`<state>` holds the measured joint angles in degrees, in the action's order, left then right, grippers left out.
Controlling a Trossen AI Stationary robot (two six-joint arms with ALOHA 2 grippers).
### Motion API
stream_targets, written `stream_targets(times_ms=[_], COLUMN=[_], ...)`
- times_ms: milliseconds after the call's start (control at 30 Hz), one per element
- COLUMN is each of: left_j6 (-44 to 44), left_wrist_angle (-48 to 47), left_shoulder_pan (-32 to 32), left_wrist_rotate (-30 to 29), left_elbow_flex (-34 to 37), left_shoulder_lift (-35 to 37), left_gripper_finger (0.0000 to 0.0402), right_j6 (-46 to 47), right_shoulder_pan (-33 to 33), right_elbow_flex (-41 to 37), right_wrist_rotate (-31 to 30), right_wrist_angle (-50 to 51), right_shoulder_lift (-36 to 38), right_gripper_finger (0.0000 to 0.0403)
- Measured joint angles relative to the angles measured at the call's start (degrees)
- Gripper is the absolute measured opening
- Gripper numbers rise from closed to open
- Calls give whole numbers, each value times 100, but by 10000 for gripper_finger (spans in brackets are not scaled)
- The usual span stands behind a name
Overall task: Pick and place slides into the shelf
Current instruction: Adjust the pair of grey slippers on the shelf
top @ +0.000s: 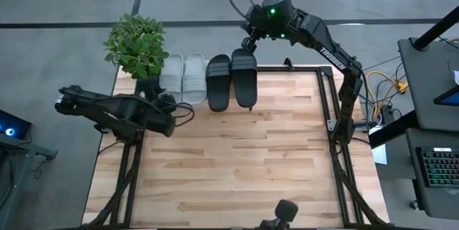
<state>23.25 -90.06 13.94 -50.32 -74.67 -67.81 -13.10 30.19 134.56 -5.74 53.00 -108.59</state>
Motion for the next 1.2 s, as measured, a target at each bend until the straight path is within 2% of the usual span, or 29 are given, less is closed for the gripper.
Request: stream_targets(times_ms=[200, 333, 467, 667, 767, 967, 1200], left_j6=[191, 171, 27, 60, 265, 1321, 1390], left_wrist_angle=[314, 493, 495, 411, 370, 5, 4], left_shoulder_pan=[54, 54, 43, 26, -7, -10, -49], left_wrist_rotate=[67, 120, -81, -1508, -1483, -1422, -1544], left_elbow_flex=[207, 499, 846, 1052, 1166, 1257, 1333], left_shoulder_lift=[474, 516, 151, -641, -926, -1165, -1128], left_gripper_finger=[238, 238, 238, 238, 238, 238, 238], right_j6=[-154, -233, -245, -309, -390, -474, -492], right_shoulder_pan=[376, 618, 798, 921, 925, 922, 923], right_elbow_flex=[0, 0, 0, 0, 0, 0, 0], right_wrist_rotate=[-22, -13, 9, 114, 270, 295, 315], right_wrist_angle=[192, 383, 524, 715, 802, 894, 982], right_shoulder_lift=[26, 26, 24, 23, 24, 23, 24], right_gripper_finger=[9, 9, 9, 9, 9, 9, 9])
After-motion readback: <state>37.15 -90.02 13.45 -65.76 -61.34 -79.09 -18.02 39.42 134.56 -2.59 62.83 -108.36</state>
